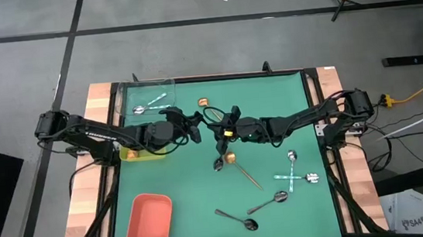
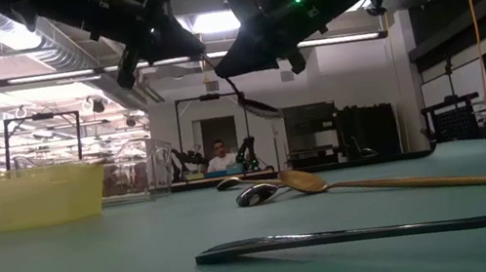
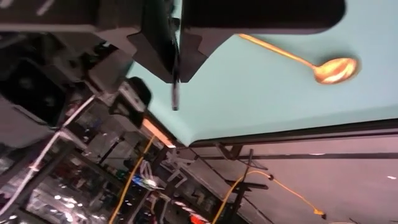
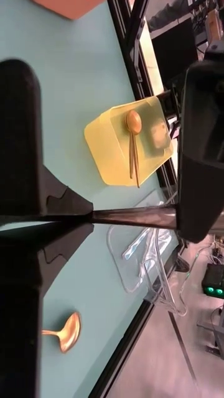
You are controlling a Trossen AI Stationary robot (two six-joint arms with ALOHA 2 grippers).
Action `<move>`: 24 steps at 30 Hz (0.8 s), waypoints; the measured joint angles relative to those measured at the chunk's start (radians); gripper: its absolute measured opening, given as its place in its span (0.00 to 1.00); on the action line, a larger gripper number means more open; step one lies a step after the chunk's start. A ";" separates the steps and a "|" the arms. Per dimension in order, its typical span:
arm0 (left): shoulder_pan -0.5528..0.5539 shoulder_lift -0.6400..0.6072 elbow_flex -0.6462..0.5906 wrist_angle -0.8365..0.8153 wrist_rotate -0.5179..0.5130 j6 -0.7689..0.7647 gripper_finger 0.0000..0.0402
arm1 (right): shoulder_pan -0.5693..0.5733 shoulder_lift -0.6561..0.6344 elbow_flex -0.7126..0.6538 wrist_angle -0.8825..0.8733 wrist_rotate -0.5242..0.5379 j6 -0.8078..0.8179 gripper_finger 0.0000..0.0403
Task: Sort silverware by color (type)
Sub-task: Put the black spoon into the orange bin
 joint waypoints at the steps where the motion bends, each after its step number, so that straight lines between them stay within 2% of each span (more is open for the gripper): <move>1: 0.000 0.000 0.000 0.002 0.002 0.000 0.02 | 0.000 0.000 0.000 0.000 0.000 0.000 0.00; 11: -0.001 0.000 0.000 -0.003 0.020 0.025 0.01 | 0.000 0.000 0.000 -0.001 0.000 0.000 0.02; 19: 0.001 0.000 -0.002 -0.020 0.009 0.112 0.00 | 0.001 0.000 0.001 0.003 -0.001 0.001 0.15; 24: 0.001 -0.011 -0.001 -0.036 0.054 0.154 0.00 | 0.002 0.000 0.001 -0.017 0.000 0.001 0.22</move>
